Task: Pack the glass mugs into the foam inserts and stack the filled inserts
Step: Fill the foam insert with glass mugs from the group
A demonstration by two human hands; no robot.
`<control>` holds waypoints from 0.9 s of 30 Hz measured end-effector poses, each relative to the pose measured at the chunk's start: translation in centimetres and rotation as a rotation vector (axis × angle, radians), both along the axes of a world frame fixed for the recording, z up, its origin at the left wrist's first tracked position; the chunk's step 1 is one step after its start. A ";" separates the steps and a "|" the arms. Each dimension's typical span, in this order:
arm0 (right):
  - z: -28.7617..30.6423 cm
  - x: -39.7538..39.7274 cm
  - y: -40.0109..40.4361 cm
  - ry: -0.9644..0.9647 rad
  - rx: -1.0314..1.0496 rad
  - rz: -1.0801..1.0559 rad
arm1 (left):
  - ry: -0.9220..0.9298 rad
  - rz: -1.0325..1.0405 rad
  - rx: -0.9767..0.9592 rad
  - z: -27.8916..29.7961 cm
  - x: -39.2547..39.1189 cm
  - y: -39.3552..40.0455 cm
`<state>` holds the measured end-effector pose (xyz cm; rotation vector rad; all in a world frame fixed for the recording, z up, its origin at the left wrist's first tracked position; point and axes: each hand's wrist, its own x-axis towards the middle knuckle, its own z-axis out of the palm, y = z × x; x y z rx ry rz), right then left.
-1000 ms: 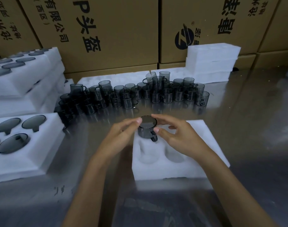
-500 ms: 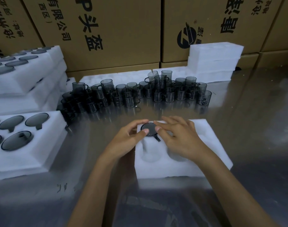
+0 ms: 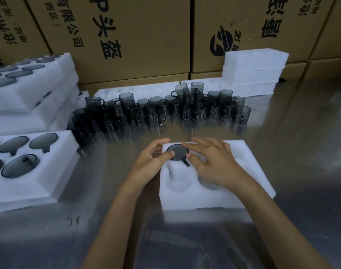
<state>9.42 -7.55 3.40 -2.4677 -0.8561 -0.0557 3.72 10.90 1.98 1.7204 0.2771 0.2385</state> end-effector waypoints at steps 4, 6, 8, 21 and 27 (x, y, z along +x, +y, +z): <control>0.8 0.6 0.2 0.098 0.090 -0.030 | -0.076 0.146 -0.121 -0.6 0.4 -1.1; 1.7 2.0 0.7 0.141 0.133 -0.076 | -0.104 0.158 -0.139 -0.8 0.7 -0.9; 2.7 4.2 1.7 0.148 0.116 -0.109 | -0.140 0.182 -0.145 -0.9 1.1 -0.3; 5.3 19.4 8.2 0.114 -0.081 -0.352 | -0.173 0.237 -0.403 -1.3 2.0 2.2; 4.7 19.0 9.1 -0.061 0.016 -0.428 | -0.136 0.179 -0.405 -1.4 1.9 2.8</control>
